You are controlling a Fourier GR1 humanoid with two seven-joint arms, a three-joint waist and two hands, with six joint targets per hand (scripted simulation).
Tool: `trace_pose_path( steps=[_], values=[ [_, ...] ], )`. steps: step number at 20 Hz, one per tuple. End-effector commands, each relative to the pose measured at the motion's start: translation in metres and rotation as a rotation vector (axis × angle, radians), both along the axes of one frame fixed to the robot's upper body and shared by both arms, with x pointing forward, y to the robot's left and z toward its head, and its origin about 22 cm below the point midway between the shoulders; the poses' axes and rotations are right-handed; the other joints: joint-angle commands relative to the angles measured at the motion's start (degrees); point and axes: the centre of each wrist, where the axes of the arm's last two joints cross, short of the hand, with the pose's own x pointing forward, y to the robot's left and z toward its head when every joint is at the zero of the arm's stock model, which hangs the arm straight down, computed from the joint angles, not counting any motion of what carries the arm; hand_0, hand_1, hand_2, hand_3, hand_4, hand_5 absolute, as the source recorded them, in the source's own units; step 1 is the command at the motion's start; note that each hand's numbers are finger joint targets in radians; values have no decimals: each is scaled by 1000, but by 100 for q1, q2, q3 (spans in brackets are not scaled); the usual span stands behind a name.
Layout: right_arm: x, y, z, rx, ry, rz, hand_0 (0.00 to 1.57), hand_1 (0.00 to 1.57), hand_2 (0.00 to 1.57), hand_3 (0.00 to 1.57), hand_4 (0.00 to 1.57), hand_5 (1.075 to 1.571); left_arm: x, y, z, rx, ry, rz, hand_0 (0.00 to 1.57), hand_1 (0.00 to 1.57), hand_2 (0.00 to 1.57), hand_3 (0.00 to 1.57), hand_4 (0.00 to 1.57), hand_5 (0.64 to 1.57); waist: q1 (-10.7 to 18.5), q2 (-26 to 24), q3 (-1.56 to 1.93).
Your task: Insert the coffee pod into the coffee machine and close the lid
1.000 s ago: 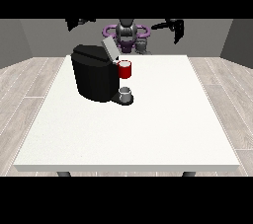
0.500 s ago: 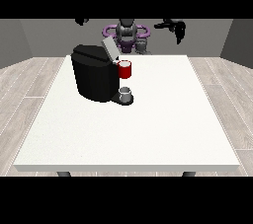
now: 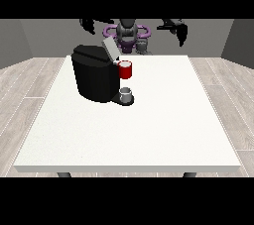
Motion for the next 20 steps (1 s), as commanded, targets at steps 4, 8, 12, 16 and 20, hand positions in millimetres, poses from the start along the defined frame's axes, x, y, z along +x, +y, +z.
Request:
trace_pose_path(
  steps=[4,8,12,16,20],
  values=[
    [18,-5,-10,21,27,-39,0,0,0,0,0,1571,-19,-3,15,-20,-47,-3,0,0,0,0,0,1571,250,392,1],
    [36,-25,9,30,11,-11,0,0,0,0,0,1571,-21,4,30,10,-70,16,0,0,0,0,0,1571,59,648,0],
    [28,11,-10,25,19,55,0,0,0,0,0,1571,-33,28,31,23,-35,61,0,0,0,0,0,1571,-177,570,0],
    [50,19,7,-14,4,38,0,0,0,0,0,1571,-32,23,45,21,-78,55,0,0,0,0,0,1571,-32,775,0],
    [54,20,9,-57,-4,74,0,0,0,0,0,1571,-25,14,54,-11,-74,77,0,0,0,0,0,1571,-148,840,0]
  ],
)
